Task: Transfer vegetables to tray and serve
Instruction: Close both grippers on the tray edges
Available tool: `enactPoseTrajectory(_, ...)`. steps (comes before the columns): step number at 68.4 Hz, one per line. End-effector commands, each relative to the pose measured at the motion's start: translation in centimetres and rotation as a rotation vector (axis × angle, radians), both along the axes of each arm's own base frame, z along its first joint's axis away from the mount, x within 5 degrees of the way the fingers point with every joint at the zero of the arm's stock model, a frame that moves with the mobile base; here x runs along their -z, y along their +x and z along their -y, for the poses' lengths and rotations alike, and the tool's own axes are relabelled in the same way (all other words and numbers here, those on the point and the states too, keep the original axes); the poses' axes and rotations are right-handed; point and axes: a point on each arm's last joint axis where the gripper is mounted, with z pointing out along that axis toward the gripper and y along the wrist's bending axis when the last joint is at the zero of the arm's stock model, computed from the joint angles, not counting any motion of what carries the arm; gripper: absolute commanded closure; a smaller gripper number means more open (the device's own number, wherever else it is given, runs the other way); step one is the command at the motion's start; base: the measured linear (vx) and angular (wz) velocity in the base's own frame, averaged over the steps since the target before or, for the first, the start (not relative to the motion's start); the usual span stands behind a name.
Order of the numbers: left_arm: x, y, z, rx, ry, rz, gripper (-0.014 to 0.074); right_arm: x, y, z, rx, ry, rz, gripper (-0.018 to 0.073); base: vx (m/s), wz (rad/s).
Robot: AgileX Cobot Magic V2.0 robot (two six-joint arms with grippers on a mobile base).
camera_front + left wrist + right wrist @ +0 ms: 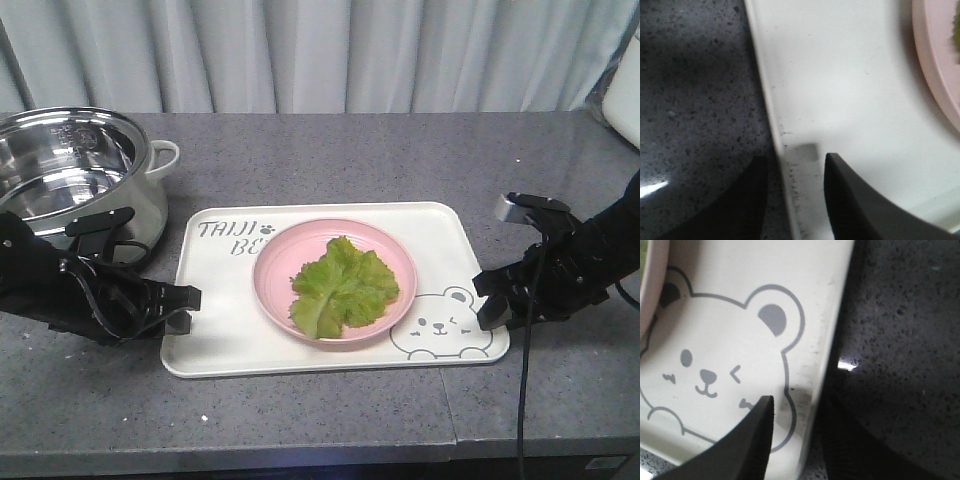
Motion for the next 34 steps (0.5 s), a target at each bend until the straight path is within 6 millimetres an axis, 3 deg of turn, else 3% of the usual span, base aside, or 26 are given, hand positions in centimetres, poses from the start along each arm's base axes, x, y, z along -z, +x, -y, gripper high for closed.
enactPoseTrajectory(1, -0.91, -0.08, 0.23, 0.006, -0.021, 0.003, 0.0323, -1.19, 0.19, -0.09, -0.001, 0.015, 0.027, 0.0321, 0.00, 0.00)
enactPoseTrajectory(17, -0.87, -0.19, 0.25, 0.013, -0.022, -0.008, 0.0345, -1.04, 0.24, -0.08, -0.003, 0.014, 0.025, 0.0321, 0.00, 0.00)
enactPoseTrajectory(25, -0.88, -0.18, 0.25, 0.012, -0.022, -0.007, 0.0402, -1.04, 0.24, -0.08, -0.003, 0.014, 0.025, 0.0337, 0.00, 0.00)
enactPoseTrajectory(34, -0.88, -0.15, 0.24, 0.011, -0.021, -0.004, 0.0482, -1.04, 0.23, -0.08, -0.004, 0.014, 0.024, 0.0414, 0.00, 0.00)
